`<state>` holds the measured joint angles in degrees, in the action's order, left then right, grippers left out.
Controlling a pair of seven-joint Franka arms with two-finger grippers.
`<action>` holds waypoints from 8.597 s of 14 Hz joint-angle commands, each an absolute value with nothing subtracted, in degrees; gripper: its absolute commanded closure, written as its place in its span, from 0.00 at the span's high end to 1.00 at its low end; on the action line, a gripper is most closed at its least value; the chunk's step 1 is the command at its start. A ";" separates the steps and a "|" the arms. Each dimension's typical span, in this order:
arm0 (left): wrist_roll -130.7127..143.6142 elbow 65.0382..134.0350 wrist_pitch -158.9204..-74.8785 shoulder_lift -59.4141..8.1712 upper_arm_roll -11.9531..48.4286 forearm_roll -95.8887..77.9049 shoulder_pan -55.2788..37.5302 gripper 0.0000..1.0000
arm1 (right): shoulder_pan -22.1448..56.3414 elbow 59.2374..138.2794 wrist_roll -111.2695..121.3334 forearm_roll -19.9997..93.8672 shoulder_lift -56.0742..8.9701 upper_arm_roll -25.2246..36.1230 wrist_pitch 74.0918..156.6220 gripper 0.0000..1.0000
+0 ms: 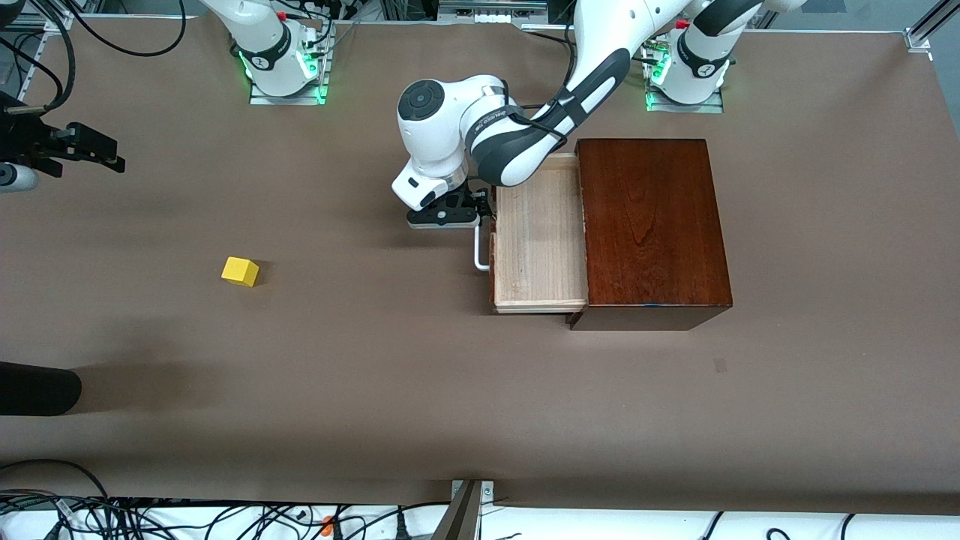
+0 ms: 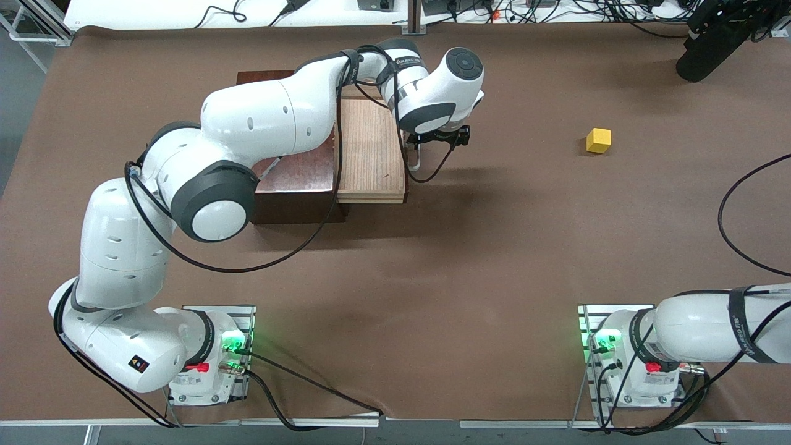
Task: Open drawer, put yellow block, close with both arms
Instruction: 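Pull the drawer fully open while the right gripper reaches the yellow cube, then grasp the yellow cube with the right gripper while the left gripper withdraws, then carry the yellow cube with the right gripper over the open drawer, then lower the cube into the drawer and open the right gripper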
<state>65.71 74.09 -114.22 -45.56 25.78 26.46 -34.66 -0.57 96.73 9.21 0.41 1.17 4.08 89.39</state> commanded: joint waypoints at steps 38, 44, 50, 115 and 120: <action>-4.22 89.74 -86.40 -0.09 -4.04 0.09 -9.14 1.00 | 3.08 126.39 -0.35 0.17 -23.64 5.01 150.82 0.62; -4.04 89.74 -87.19 -0.09 -3.87 -0.70 -9.14 1.00 | 3.25 122.89 0.26 0.18 -22.86 4.83 146.19 0.11; -4.04 89.65 -87.28 0.00 -4.04 -1.40 -8.61 1.00 | 7.28 100.92 -12.72 4.98 -23.99 4.31 115.07 0.12; -7.17 79.65 -92.10 -14.12 19.49 -2.72 -14.66 1.00 | 23.29 72.95 -15.17 15.47 -30.06 21.16 90.00 1.00; -22.28 75.15 -98.33 -23.98 20.22 -2.11 -24.05 1.00 | 23.29 73.04 3.22 9.33 -23.67 23.46 83.79 1.00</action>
